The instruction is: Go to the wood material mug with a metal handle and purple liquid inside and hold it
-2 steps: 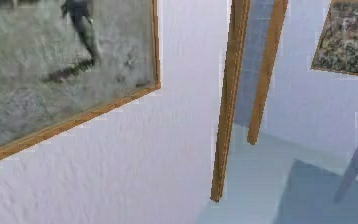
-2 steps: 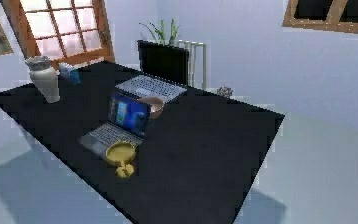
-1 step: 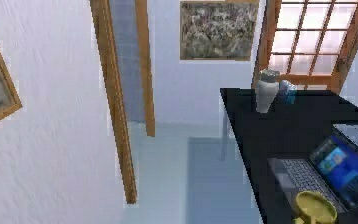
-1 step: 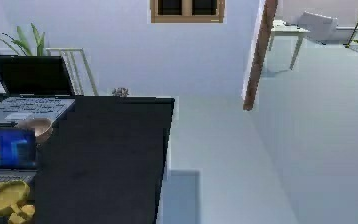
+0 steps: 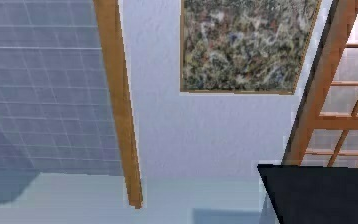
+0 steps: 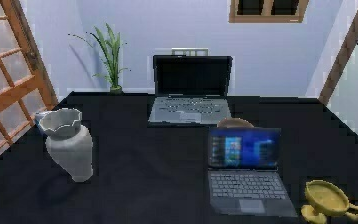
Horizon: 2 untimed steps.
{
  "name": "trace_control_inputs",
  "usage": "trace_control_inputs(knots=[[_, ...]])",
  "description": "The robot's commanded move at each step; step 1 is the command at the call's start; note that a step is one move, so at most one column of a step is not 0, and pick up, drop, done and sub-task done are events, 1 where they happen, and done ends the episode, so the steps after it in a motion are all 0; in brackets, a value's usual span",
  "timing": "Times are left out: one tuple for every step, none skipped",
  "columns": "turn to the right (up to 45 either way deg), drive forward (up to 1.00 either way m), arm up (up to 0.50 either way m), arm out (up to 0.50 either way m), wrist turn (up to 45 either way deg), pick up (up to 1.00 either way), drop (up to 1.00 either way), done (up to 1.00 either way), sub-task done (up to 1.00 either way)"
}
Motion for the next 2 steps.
trace_control_inputs(knots=[[12.0, 0.00, 0.00, 0.00, 0.0, 0.00, 0.00, 0.00, 0.00], [0.0, 0.20, 0.00, 0.00, 0.0, 0.00, 0.00, 0.00, 0.00]])
